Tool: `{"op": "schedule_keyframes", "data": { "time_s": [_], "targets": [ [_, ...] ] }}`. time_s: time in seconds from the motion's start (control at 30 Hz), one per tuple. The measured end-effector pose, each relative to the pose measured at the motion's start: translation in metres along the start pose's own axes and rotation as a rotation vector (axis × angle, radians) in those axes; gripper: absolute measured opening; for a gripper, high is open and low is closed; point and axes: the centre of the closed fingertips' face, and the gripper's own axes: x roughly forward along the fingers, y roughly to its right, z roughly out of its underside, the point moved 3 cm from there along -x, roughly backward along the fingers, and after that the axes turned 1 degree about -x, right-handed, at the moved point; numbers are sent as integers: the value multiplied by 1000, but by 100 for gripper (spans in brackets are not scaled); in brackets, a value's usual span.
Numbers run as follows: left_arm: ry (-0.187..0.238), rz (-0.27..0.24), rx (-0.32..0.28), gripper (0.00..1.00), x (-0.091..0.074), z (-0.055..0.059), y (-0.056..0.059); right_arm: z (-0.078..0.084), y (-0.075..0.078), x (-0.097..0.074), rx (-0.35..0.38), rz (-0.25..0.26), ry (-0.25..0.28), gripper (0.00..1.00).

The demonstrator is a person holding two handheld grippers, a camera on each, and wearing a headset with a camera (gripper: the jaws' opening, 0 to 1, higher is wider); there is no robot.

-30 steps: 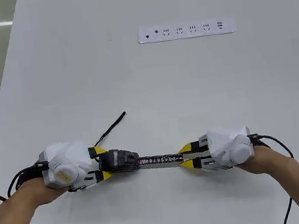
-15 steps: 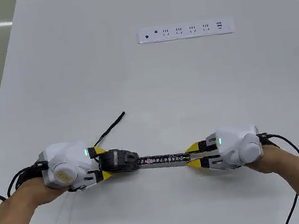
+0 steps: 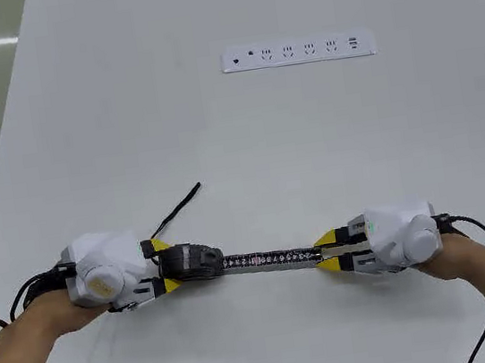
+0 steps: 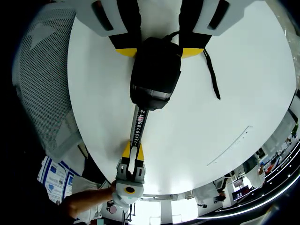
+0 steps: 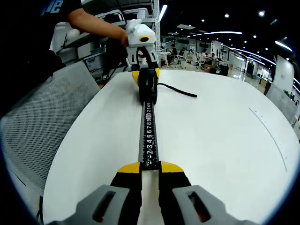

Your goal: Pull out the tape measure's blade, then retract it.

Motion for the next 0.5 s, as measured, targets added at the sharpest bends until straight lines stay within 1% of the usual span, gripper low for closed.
{"op": "schedule_keyframes", "data": {
  "time_s": [0.5],
  "targets": [
    [0, 1, -4, 27, 1, 0, 0, 14, 1, -17, 8, 5, -24, 10]
  ]
}}
